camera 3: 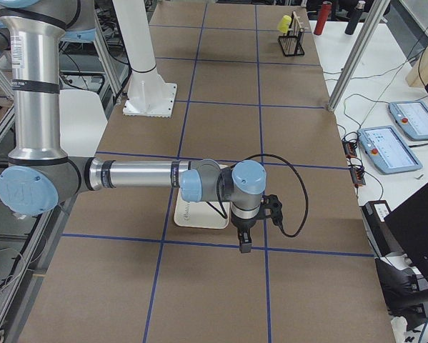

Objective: Left arm grabs green cup and hands to right arm on tray

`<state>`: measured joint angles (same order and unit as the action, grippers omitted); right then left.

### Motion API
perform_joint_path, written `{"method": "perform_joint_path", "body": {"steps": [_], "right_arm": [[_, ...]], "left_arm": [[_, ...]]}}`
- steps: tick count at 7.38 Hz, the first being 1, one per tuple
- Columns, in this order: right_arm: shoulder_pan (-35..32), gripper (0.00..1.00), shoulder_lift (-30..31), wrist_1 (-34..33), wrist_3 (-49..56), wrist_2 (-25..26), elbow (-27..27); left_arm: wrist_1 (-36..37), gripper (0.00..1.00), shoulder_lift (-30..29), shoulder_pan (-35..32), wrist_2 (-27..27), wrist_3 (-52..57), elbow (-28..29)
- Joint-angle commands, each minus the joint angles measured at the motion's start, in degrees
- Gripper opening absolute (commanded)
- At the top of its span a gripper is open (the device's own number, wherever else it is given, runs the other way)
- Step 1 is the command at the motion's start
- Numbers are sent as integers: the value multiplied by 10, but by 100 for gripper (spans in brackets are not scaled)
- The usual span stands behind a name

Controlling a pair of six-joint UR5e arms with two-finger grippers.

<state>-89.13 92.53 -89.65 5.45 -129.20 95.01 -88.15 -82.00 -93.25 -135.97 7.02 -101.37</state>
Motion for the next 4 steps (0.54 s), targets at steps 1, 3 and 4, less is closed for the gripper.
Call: {"method": "perform_joint_path", "body": {"steps": [1, 3, 4], "right_arm": [[0, 100, 0, 0, 0, 0, 0], [0, 100, 0, 0, 0, 0, 0], [0, 100, 0, 0, 0, 0, -1]], "left_arm": [[0, 100, 0, 0, 0, 0, 1], [0, 100, -1, 0, 0, 0, 0], [0, 100, -1, 0, 0, 0, -2]]}}
